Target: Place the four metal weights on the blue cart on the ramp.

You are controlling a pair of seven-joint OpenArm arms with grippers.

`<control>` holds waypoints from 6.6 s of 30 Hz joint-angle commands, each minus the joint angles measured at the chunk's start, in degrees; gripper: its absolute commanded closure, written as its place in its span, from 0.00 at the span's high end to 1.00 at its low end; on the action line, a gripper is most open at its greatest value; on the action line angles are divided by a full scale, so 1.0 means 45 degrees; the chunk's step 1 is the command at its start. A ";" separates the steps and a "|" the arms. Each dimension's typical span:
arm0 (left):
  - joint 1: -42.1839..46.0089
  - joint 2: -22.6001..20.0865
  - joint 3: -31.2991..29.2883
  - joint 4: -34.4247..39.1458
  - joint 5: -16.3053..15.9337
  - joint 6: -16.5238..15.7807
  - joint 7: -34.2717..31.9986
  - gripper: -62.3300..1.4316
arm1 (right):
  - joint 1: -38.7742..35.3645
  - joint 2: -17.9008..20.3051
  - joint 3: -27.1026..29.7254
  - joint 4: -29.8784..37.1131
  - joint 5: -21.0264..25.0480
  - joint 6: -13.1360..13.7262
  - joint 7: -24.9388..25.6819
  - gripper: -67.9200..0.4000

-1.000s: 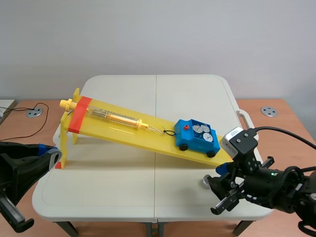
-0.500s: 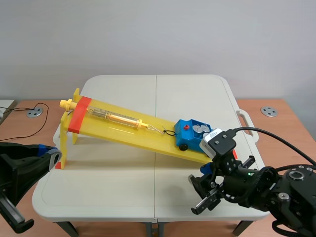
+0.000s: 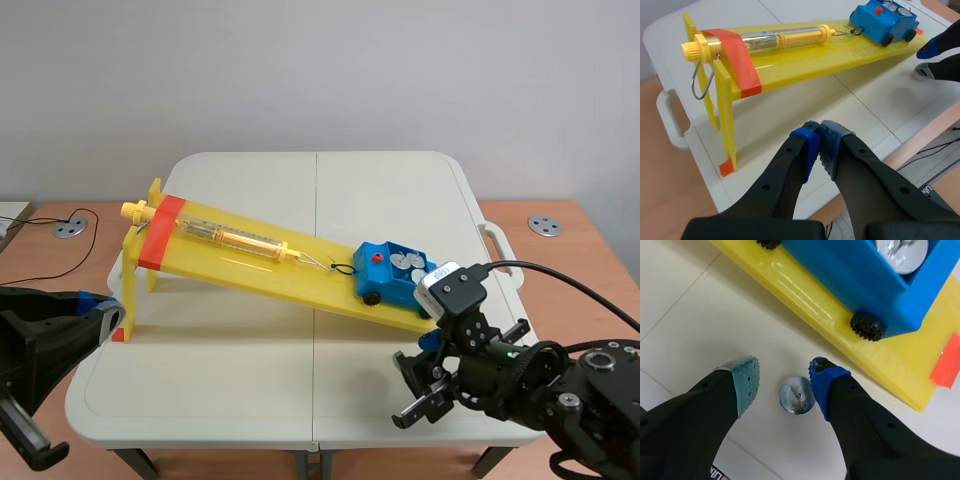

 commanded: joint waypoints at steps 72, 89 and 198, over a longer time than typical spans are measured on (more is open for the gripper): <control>-0.0291 0.0029 -0.0194 0.0874 -0.1025 -0.0554 -0.1132 0.08 | -0.0597 0.0758 0.3813 0.6154 0.7839 0.2671 -0.2118 0.02; -0.0291 0.0029 -0.0194 0.0874 -0.1025 -0.0554 -0.1132 0.08 | 0.1855 -0.0568 0.3405 0.3555 0.7383 0.2293 -0.2098 0.02; -0.3036 0.3832 0.1185 0.1277 0.0986 -0.1253 -0.0321 0.07 | -0.7495 0.2749 1.0797 0.9598 1.0001 0.3876 -0.3347 0.36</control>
